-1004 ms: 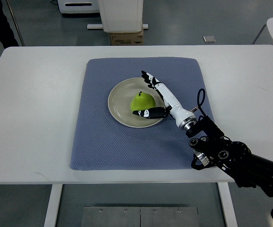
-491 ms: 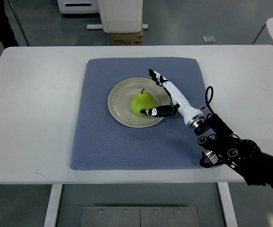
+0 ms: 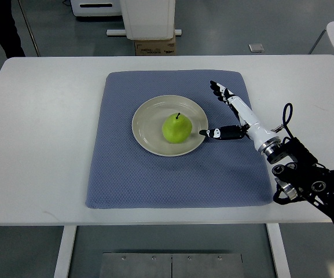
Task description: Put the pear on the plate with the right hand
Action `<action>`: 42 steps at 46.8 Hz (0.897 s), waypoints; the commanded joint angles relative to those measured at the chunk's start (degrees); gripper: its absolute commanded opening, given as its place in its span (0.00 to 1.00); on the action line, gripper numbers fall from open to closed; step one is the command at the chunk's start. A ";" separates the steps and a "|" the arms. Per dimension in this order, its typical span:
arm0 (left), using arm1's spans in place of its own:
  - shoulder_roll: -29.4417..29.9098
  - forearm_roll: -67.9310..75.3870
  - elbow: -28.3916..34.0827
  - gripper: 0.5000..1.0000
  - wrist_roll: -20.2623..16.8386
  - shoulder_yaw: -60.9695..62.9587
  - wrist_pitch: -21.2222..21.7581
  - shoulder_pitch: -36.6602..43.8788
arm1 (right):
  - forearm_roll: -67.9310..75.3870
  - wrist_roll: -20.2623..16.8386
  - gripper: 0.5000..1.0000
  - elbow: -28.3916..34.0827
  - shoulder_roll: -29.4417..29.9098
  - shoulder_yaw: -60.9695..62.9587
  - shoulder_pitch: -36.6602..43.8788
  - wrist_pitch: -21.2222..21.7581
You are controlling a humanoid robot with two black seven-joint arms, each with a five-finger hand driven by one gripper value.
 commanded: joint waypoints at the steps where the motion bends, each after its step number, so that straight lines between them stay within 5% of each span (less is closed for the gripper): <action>1: 0.00 0.00 -0.01 1.00 0.01 0.00 0.00 0.00 | 0.00 0.00 0.97 -0.25 -0.37 1.65 -1.36 0.00; 17: 0.00 0.00 -0.01 1.00 0.01 0.00 0.00 0.00 | 0.26 -0.11 0.98 -0.42 -1.34 16.06 -6.55 0.00; 30: 0.00 0.00 -0.01 1.00 0.01 0.00 0.00 0.00 | 0.96 -9.60 0.99 -0.16 0.15 27.40 -8.31 -0.09; 42: 0.00 0.00 -0.01 1.00 0.01 0.00 0.00 0.00 | 6.93 -10.04 1.00 0.54 3.22 33.38 -9.28 0.00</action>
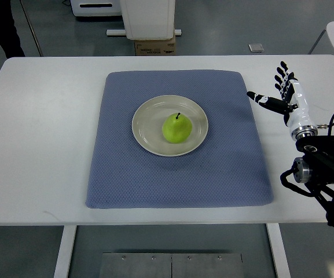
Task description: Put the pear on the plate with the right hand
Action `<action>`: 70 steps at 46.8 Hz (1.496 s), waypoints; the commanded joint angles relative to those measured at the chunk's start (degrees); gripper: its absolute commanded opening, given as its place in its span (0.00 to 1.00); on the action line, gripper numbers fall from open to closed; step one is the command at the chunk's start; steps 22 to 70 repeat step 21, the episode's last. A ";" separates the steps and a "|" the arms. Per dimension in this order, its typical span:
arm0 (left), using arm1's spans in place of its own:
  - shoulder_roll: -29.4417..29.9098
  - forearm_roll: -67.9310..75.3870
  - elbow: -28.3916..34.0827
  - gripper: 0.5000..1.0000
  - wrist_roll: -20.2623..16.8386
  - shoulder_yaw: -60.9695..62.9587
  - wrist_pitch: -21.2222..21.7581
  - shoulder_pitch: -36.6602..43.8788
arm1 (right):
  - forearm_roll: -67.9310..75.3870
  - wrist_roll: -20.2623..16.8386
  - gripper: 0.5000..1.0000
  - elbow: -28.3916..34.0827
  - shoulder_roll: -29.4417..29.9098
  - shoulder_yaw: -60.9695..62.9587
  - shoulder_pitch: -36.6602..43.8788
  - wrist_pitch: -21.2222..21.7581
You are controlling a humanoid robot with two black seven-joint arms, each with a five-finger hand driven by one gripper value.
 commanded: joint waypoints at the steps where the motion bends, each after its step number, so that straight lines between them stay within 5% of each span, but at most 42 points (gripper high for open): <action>1: 0.00 0.00 0.00 1.00 0.00 0.00 0.00 0.01 | 2.36 0.01 1.00 0.48 1.06 0.77 -0.10 0.05; 70: 0.00 0.00 0.00 1.00 0.00 0.00 0.00 0.01 | 4.12 0.44 1.00 2.59 1.24 0.77 -2.56 0.05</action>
